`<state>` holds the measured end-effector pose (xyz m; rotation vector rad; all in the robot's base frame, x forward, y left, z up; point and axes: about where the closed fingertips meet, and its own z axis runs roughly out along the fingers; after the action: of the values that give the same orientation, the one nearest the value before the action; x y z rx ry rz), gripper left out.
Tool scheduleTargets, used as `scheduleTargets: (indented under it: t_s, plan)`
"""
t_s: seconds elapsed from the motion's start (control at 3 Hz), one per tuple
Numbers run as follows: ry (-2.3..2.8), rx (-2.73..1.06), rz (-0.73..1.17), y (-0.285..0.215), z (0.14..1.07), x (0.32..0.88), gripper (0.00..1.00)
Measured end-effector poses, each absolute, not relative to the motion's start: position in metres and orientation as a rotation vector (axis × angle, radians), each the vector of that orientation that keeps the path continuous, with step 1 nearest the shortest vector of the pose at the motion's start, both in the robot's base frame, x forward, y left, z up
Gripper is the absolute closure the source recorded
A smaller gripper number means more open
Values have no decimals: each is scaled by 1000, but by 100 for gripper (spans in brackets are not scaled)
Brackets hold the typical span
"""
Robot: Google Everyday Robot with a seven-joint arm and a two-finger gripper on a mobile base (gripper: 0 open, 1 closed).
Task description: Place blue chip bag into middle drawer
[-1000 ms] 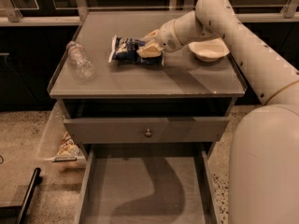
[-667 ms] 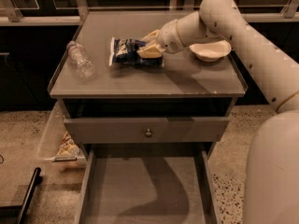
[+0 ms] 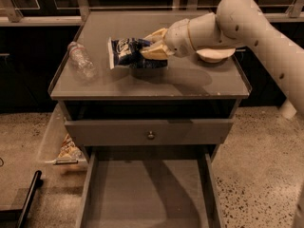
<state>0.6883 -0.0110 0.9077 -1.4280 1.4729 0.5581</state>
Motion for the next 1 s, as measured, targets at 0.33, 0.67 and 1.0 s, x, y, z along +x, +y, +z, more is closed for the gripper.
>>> scheduleTargets:
  t_s: [0.33,0.67,1.0]
  plan:
    - [1431,-1428,520,-21,917,659,100]
    - [1410,-1433,491,-31,915,632,100]
    - [1400,-1436,472,-44,903,603,100]
